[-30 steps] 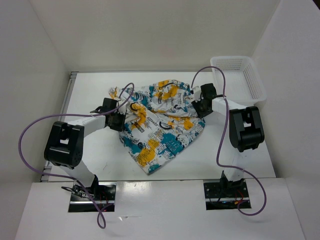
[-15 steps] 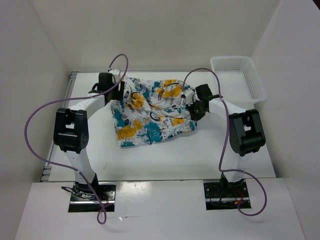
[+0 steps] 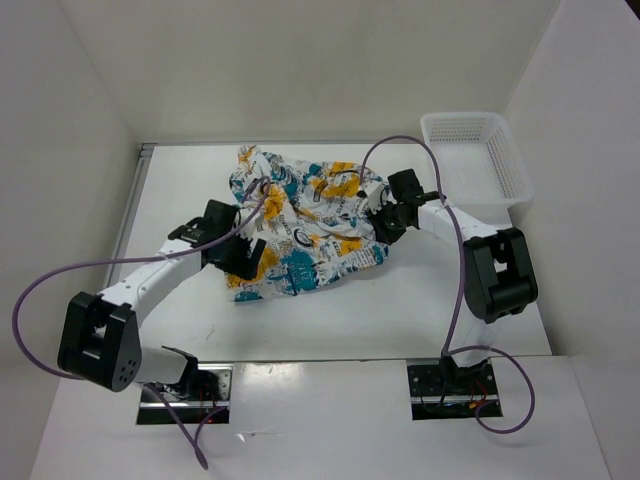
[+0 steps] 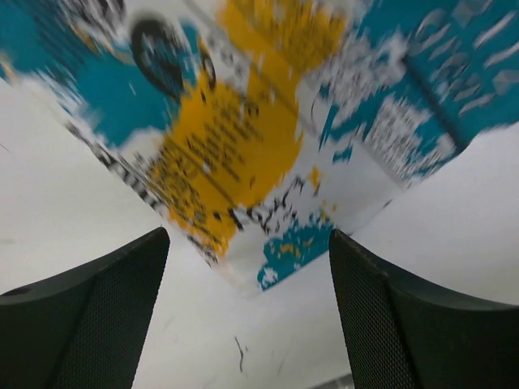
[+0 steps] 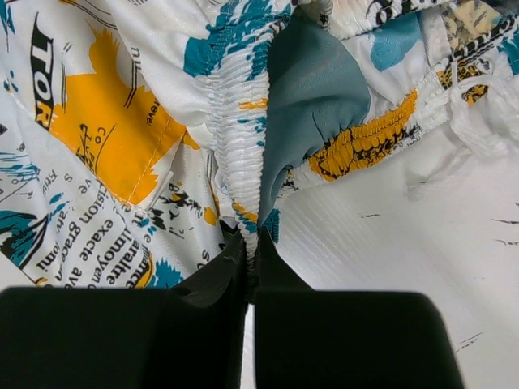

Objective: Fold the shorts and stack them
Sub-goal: Flatten the shorts out

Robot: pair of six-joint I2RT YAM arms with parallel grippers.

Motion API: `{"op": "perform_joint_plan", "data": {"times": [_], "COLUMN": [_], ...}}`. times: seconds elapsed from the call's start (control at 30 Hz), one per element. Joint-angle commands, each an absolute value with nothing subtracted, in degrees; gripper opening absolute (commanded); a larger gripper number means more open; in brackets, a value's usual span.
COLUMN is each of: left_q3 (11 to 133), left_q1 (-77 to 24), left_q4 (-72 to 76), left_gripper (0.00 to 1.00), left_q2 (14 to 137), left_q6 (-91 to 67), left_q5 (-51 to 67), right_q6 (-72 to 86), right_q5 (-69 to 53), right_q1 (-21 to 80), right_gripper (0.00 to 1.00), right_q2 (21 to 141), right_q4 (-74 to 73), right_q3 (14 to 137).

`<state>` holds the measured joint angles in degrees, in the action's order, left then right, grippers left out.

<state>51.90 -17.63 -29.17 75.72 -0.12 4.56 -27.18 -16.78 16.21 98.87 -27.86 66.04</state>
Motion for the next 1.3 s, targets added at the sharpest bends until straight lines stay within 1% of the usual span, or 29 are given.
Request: {"op": "perform_joint_plan", "data": {"times": [0.0,0.07,0.3,0.37,0.4,0.43,0.53,0.57,0.6,0.63,0.67,0.8,0.83,0.87,0.9,0.97,1.0,1.07,1.13,1.17,1.2,1.27], "left_q3": [49.49,47.91,45.35,42.82,42.28,42.28,42.80,42.80,42.80,43.50,43.51,48.59,50.69,57.15,61.39,71.93,84.51,97.49,107.71,111.49,111.01,103.30], "left_q1": [-18.71,-20.30,-24.87,-24.87,-24.87,-24.87,-24.87,-24.87,-24.87,-24.87,-24.87,-23.83,-22.60,-21.02,-16.83,-12.33,-8.30,-4.85,-1.43,-1.41,-0.80,-0.79], "left_q4": [-38.14,-38.94,-41.13,-36.06,-31.77,-30.25,-29.44,-29.44,-29.44,-29.44,-29.44,-27.08,-26.03,-23.41,-21.90,-19.26,-19.25,-20.73,-22.05,-22.58,-23.20,-23.20], "left_gripper": [0.86,0.86,0.86,0.86,0.83,0.68,0.44,0.24,0.13,0.03,0.00,0.00,0.00,0.00,0.00,0.00,0.00,0.00,0.00,0.00,0.00,0.00], "left_q2": [76.65,75.94,77.42,79.18,79.97,80.85,83.41,83.93,83.94,83.94,83.94,82.88,82.88,82.88,83.92,87.60,90.76,93.94,95.62,94.75,91.70,87.47], "left_q6": [0.00,0.00,0.00,0.00,0.00,0.00,0.00,0.00,0.00,0.00,0.00,0.00,0.00,0.00,0.00,0.00,0.00,0.00,0.00,0.00,0.00,0.00], "left_q5": [4.32,2.03,-0.35,-3.06,-4.12,-5.00,-3.70,-2.73,-0.38,0.61,1.31,2.11,1.24,0.01,-2.18,-3.51,-4.30,-4.31,-4.31,-3.70,-3.69,-3.69], "right_q6": [-28.39,-28.39,-29.62,-29.62,-29.62,-29.62,-30.15,-30.15,-30.15,-30.15,-30.15,-27.17,-25.24,-24.18,-23.13,-19.63,-18.21,-15.39,-14.86,-14.85,-15.72,-18.97], "right_q5": [-17.32,-17.31,-16.26,-16.26,-16.26,-16.26,-16.26,-16.26,-16.87,-16.87,-17.48,-20.47,-21.00,-21.01,-21.01,-20.31,-19.69,-19.69,-21.00,-22.31,-22.85,-23.38], "right_q1": [16.00,16.00,16.00,16.00,16.00,16.00,16.00,16.00,16.00,16.00,16.00,16.00,16.00,16.00,16.00,16.00,16.00,16.00,16.00,16.00,16.00,16.00], "right_gripper": [0.02,0.02,0.02,0.02,0.02,0.02,0.01,0.00,0.00,0.00,0.00,0.00,0.00,0.00,0.00,0.00,0.00,0.00,0.00,0.00,0.00,0.00], "right_q2": [96.15,94.93,92.20,91.67,91.67,91.67,91.67,91.67,91.67,91.67,91.67,92.72,94.29,95.44,96.67,101.57,103.25,106.78,106.79,106.00,104.87,100.56], "right_q4": [-26.81,-26.81,-26.28,-25.66,-25.66,-25.66,-25.66,-25.66,-25.66,-25.66,-25.66,-26.19,-26.19,-26.19,-26.19,-26.19,-26.19,-26.19,-27.59,-27.60,-28.90,-30.23], "right_q3": [65.66,64.96,61.08,59.60,59.59,59.07,59.06,59.06,59.58,60.11,61.77,70.20,76.32,80.20,89.12,99.53,109.85,118.88,126.26,126.82,124.91,120.43]}}
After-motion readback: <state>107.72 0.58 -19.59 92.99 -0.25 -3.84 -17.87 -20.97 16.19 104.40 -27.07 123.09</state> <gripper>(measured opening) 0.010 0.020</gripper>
